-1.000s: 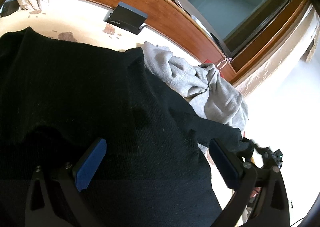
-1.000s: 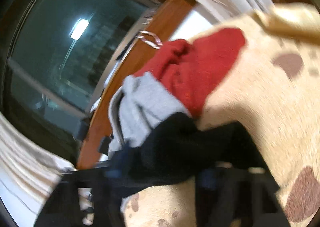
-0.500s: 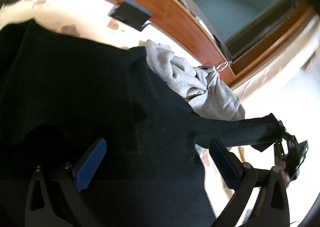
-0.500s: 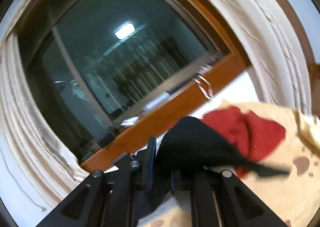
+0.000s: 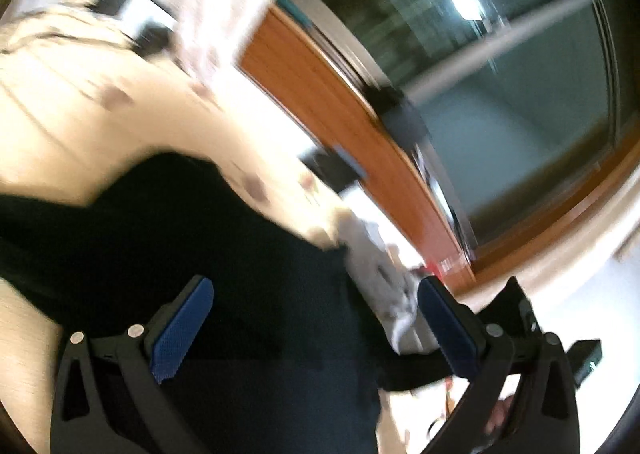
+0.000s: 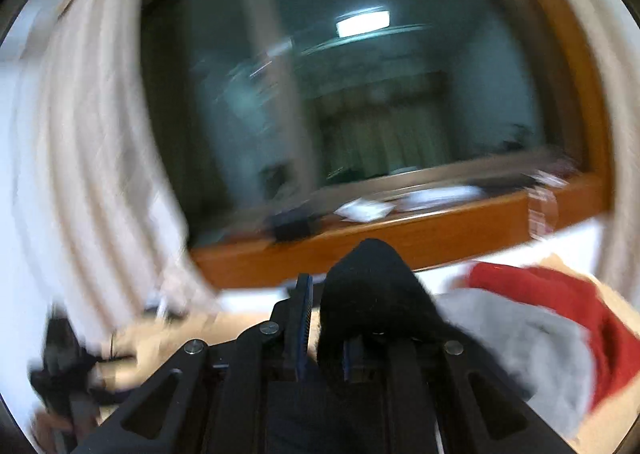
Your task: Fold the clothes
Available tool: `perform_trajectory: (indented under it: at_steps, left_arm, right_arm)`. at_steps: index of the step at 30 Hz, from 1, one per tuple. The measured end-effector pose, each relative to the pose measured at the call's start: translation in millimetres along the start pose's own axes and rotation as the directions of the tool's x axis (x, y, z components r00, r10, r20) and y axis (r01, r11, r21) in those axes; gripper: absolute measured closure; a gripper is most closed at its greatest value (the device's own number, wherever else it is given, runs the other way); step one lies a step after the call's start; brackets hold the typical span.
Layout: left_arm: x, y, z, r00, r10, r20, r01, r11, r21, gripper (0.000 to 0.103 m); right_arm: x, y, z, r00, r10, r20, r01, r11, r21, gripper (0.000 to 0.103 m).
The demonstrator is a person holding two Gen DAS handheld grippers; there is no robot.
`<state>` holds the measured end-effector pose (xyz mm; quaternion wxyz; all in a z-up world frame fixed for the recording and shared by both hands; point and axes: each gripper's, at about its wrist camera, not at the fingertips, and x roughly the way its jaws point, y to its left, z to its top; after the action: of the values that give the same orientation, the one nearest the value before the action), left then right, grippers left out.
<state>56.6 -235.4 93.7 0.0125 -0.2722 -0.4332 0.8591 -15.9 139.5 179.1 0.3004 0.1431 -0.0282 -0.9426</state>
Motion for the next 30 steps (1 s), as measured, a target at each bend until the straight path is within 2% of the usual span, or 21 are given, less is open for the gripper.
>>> perform_trajectory:
  at_steps: [1,2,3,5,6,8,9,10,11,12,13,15,17,20,23,25,27,29,30]
  left_arm:
    - [-6,7,5,0.999,0.017,0.028,-0.017,1.0,-0.017,0.001]
    - [-13,14,11,0.998,0.035,0.056,-0.033,0.999,-0.035,0.001]
    - [-18,21,14,0.996,0.058,0.073,-0.054,0.997,-0.051,0.001]
    - [-27,35,20,0.989,0.105,0.101,-0.097,0.992,-0.082,0.0]
    - [-32,42,23,0.985,0.129,0.115,-0.118,0.988,-0.098,0.001]
    - [-32,49,24,0.981,0.156,0.113,-0.145,0.984,-0.105,0.0]
    - [-30,52,25,0.981,0.162,0.104,-0.151,0.983,-0.107,0.001]
    - [-25,52,25,0.984,0.158,0.086,-0.149,0.983,-0.105,0.001]
    - [-20,52,24,0.986,0.152,0.066,-0.144,0.984,-0.104,0.0]
    - [-15,51,22,0.989,0.142,0.042,-0.137,0.986,-0.095,0.001]
    - [-10,49,20,0.991,0.131,0.018,-0.129,0.988,-0.085,0.001]
    - [0,41,16,0.993,0.111,-0.032,-0.112,0.993,-0.046,0.001]
    - [11,28,10,0.992,0.088,-0.092,-0.088,0.996,0.009,0.001]
    - [16,10,4,0.991,0.071,-0.116,-0.062,0.995,0.081,0.001]
    - [17,-4,-3,0.989,0.071,-0.128,-0.052,0.989,0.141,0.001]
    - [17,-11,-11,0.987,0.082,-0.139,-0.057,0.983,0.172,0.001]
    - [17,-17,-19,0.983,0.1,-0.153,-0.067,0.976,0.207,0.001]
    - [20,-25,-29,0.979,0.112,-0.171,-0.066,0.965,0.255,0.001]
    - [22,-28,-32,0.977,0.116,-0.18,-0.063,0.96,0.272,0.001]
  right_arm:
    - [15,28,-3,0.998,0.034,-0.043,-0.037,0.995,-0.094,0.089]
    - [29,64,-14,0.993,0.062,-0.1,-0.084,0.967,-0.242,0.089]
    - [41,97,-30,0.98,0.091,-0.177,-0.153,0.911,-0.382,0.088]
    - [59,159,-82,0.905,0.131,-0.405,-0.373,0.701,-0.607,0.085]
    - [58,176,-107,0.885,0.118,-0.45,-0.422,0.611,-0.669,0.085]
    - [51,192,-143,0.875,0.099,-0.474,-0.456,0.497,-0.738,0.083]
    - [49,187,-144,0.875,0.104,-0.473,-0.453,0.521,-0.723,0.08]
    - [48,183,-144,0.875,0.108,-0.473,-0.45,0.544,-0.708,0.061]
    - [46,178,-145,0.874,0.112,-0.472,-0.447,0.567,-0.692,0.025]
    - [45,174,-145,0.875,0.117,-0.471,-0.443,0.59,-0.676,0.013]
    - [39,165,-141,0.888,0.132,-0.441,-0.424,0.612,-0.668,0.009]
    - [29,146,-128,0.896,0.175,-0.409,-0.411,0.676,-0.611,0.009]
    - [21,122,-113,0.895,0.22,-0.388,-0.405,0.767,-0.498,0.009]
    - [20,86,-98,0.913,0.237,-0.332,-0.34,0.891,-0.3,0.009]
    - [25,62,-91,0.892,0.327,-0.31,-0.367,0.927,-0.076,0.009]
    - [23,50,-91,0.847,0.453,-0.279,-0.455,0.888,0.061,0.009]
    - [25,46,-86,0.852,0.459,-0.252,-0.45,0.888,0.098,0.009]
    - [26,36,-83,0.894,0.383,-0.232,-0.371,0.924,0.096,0.009]
    - [30,29,-82,0.908,0.35,-0.23,-0.333,0.937,0.109,0.009]
